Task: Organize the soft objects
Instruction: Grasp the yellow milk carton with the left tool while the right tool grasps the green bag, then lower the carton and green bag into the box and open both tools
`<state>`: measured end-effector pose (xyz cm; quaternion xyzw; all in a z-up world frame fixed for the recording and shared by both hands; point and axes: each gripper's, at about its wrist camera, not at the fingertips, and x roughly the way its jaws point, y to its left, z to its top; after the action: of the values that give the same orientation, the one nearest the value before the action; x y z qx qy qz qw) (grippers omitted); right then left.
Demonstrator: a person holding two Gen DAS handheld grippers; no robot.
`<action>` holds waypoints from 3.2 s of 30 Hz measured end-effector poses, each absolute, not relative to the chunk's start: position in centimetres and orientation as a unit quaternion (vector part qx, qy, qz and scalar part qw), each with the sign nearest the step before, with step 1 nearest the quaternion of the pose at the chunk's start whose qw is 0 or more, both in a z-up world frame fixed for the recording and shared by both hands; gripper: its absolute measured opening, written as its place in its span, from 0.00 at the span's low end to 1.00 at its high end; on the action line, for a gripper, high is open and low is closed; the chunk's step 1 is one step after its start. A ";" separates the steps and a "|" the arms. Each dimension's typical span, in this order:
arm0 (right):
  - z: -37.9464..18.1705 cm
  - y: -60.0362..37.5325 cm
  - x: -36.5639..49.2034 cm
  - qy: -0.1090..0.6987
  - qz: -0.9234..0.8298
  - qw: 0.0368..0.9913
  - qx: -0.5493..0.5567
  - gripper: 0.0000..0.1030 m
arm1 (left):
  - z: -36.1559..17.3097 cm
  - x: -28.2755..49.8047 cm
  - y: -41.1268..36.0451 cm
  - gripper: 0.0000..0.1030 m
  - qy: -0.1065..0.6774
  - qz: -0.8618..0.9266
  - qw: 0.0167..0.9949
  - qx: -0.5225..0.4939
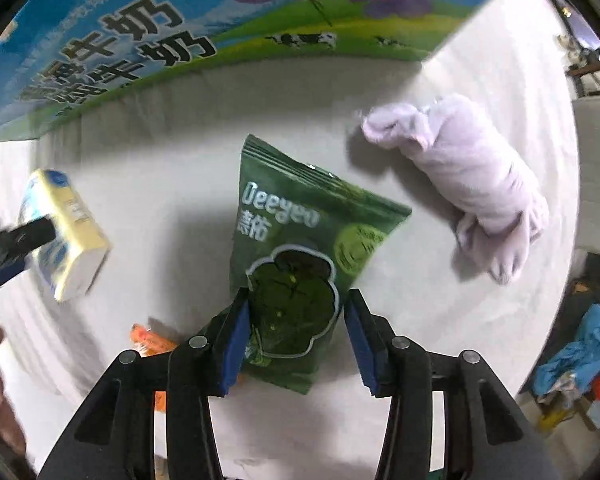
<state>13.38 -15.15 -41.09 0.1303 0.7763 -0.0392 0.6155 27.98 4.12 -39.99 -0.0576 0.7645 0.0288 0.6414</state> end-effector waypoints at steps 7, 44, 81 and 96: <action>-40.6 -17.7 12.0 0.752 -0.086 0.612 0.228 0.67 | -41.7 29.5 2.9 0.87 0.762 0.014 0.646 -0.031; -34.1 -11.5 7.3 0.732 -0.026 0.666 0.140 0.35 | -37.3 16.8 2.5 0.60 0.691 -0.065 0.718 0.054; -31.7 -23.3 31.6 0.683 -0.028 0.714 0.153 0.34 | -29.4 41.3 -9.6 0.60 0.699 -0.149 0.698 0.030; -35.3 -22.5 33.0 0.686 -0.035 0.716 0.127 0.35 | -32.5 43.7 -11.4 0.60 0.709 -0.131 0.692 0.038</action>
<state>33.04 -22.47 -35.33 0.1266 0.6861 -0.0355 0.7155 43.72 -11.37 -32.45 0.0375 0.7092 -0.1310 0.6917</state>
